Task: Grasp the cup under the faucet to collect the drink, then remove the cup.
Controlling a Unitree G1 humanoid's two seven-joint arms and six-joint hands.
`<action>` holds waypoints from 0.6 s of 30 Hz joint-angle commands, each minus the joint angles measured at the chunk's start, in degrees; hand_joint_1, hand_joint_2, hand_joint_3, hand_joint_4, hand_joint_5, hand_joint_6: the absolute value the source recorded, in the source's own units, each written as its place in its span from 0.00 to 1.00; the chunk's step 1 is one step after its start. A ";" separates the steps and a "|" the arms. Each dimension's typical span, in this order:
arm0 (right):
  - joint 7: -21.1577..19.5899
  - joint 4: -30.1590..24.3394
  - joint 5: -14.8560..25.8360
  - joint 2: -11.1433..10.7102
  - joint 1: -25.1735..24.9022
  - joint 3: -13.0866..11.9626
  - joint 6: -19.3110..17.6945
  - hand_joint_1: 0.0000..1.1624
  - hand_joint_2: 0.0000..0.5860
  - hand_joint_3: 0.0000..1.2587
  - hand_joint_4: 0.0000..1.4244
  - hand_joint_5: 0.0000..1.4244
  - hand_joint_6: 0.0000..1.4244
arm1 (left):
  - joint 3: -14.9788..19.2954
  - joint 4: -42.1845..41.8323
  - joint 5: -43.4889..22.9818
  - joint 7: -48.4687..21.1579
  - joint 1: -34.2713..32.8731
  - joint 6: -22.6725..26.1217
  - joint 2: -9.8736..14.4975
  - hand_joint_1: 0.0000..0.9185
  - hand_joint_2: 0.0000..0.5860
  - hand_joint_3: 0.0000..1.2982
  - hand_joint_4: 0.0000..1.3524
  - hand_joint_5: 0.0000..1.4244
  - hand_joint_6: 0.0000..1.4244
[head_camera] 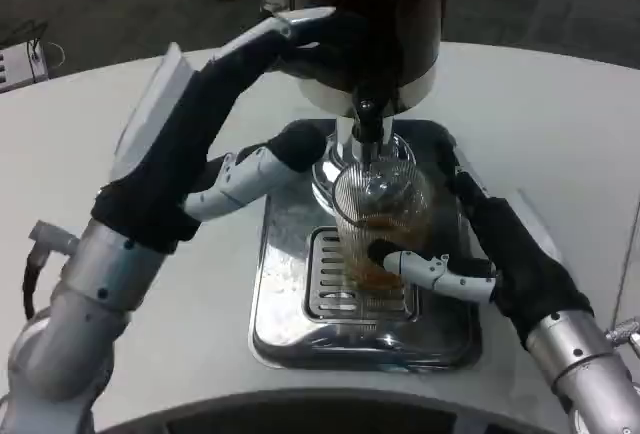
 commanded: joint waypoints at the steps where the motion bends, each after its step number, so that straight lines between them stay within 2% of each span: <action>1: -0.45 0.51 1.06 0.01 0.36 0.06 -1.16 0.67 0.35 0.00 0.00 0.00 0.00 | 2.88 -7.00 0.66 2.38 6.81 1.21 0.24 0.00 0.18 0.28 0.24 0.28 0.30; 10: -1.24 2.05 1.22 0.96 -0.46 1.29 -1.84 0.67 0.35 0.00 0.00 0.00 0.02 | 6.79 -16.16 3.98 2.81 22.72 8.52 1.48 0.00 0.18 0.27 0.22 0.26 0.28; 18: -3.83 4.91 0.69 2.22 -2.01 2.34 -3.03 0.67 0.35 0.00 0.00 0.00 0.02 | 7.52 -19.15 5.63 2.40 34.08 10.10 1.83 0.00 0.18 0.27 0.22 0.26 0.26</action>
